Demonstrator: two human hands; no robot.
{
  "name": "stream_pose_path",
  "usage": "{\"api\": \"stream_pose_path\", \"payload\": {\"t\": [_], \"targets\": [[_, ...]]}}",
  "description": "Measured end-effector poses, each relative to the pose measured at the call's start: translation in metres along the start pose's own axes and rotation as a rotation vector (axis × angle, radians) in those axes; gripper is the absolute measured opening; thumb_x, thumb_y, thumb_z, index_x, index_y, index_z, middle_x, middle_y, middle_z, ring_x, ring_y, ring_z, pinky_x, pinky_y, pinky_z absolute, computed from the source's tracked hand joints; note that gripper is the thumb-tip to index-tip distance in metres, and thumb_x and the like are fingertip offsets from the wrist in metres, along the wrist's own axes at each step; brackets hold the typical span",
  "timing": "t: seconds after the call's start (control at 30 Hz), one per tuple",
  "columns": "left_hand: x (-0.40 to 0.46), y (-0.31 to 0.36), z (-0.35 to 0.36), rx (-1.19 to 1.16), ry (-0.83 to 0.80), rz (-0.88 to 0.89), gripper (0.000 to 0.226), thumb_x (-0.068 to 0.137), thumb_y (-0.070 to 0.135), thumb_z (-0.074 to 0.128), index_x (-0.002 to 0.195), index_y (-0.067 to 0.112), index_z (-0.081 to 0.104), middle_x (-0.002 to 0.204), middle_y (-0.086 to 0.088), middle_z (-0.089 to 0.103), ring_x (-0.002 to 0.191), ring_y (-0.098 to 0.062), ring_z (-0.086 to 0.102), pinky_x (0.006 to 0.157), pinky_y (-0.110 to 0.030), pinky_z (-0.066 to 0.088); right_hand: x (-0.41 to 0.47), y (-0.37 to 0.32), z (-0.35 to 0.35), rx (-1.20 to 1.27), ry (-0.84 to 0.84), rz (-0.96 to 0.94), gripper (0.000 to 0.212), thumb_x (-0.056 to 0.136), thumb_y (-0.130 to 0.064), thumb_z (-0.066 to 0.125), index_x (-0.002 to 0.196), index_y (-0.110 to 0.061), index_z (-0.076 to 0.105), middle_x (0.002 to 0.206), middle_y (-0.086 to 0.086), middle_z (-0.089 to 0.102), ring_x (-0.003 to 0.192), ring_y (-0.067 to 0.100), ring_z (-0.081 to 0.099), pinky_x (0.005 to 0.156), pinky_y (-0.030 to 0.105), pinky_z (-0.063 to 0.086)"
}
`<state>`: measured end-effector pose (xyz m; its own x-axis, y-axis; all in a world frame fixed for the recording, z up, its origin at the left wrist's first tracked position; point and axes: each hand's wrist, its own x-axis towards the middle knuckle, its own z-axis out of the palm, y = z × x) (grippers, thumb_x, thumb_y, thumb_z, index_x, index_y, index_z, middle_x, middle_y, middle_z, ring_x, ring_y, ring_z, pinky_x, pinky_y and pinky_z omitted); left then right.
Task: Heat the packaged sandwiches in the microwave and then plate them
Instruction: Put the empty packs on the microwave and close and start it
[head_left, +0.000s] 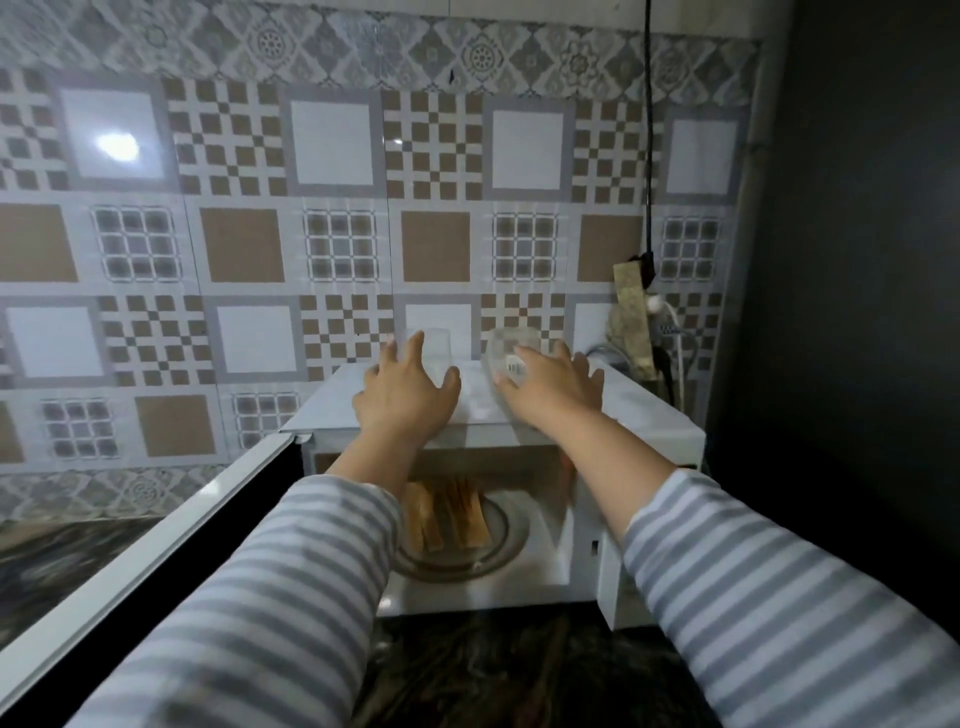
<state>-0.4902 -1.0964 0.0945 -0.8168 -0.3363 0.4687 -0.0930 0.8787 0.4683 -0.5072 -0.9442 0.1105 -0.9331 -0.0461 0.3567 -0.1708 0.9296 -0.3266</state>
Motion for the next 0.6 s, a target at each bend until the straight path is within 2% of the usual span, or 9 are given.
{"api": "stream_pose_path", "payload": {"t": [0.13,0.3,0.47,0.6], "targets": [[-0.067,-0.003,-0.017,-0.019,-0.039,-0.009,0.069,0.092,0.054,0.046,0.151,0.030,0.019,0.158,-0.004,0.022,0.139,-0.034,0.031,0.105,-0.051,0.039,-0.068,0.011,-0.007,-0.043,-0.047,-0.013,0.052,0.096,-0.055,0.037,0.144,-0.035,0.037,0.159,0.008,0.013,0.144,0.036,0.012,0.117,0.054,0.007],[-0.147,-0.012,-0.052,0.027,-0.071,-0.023,0.069,0.089,0.057,0.045,0.150,0.032,0.022,0.156,-0.001,0.026,0.138,-0.032,0.033,0.102,-0.051,0.040,-0.151,0.013,-0.020,-0.053,-0.166,-0.021,0.056,0.096,-0.058,0.035,0.146,-0.033,0.035,0.161,0.009,0.008,0.146,0.035,0.008,0.117,0.056,0.006],[-0.200,-0.024,-0.096,0.030,-0.099,-0.017,0.068,0.090,0.055,0.047,0.149,0.031,0.024,0.153,-0.002,0.031,0.135,-0.032,0.035,0.103,-0.050,0.039,-0.218,0.002,-0.037,-0.050,-0.185,-0.032,0.055,0.095,-0.058,0.036,0.146,-0.036,0.033,0.161,0.009,0.006,0.146,0.036,0.006,0.116,0.057,0.003],[-0.219,-0.037,-0.139,0.021,-0.102,0.044,0.067,0.089,0.054,0.047,0.148,0.029,0.026,0.149,-0.004,0.038,0.130,-0.031,0.043,0.100,-0.050,0.043,-0.256,-0.025,-0.058,-0.057,-0.150,-0.063,0.056,0.096,-0.058,0.035,0.146,-0.035,0.033,0.160,0.011,0.012,0.146,0.035,0.010,0.116,0.057,0.007]]}}
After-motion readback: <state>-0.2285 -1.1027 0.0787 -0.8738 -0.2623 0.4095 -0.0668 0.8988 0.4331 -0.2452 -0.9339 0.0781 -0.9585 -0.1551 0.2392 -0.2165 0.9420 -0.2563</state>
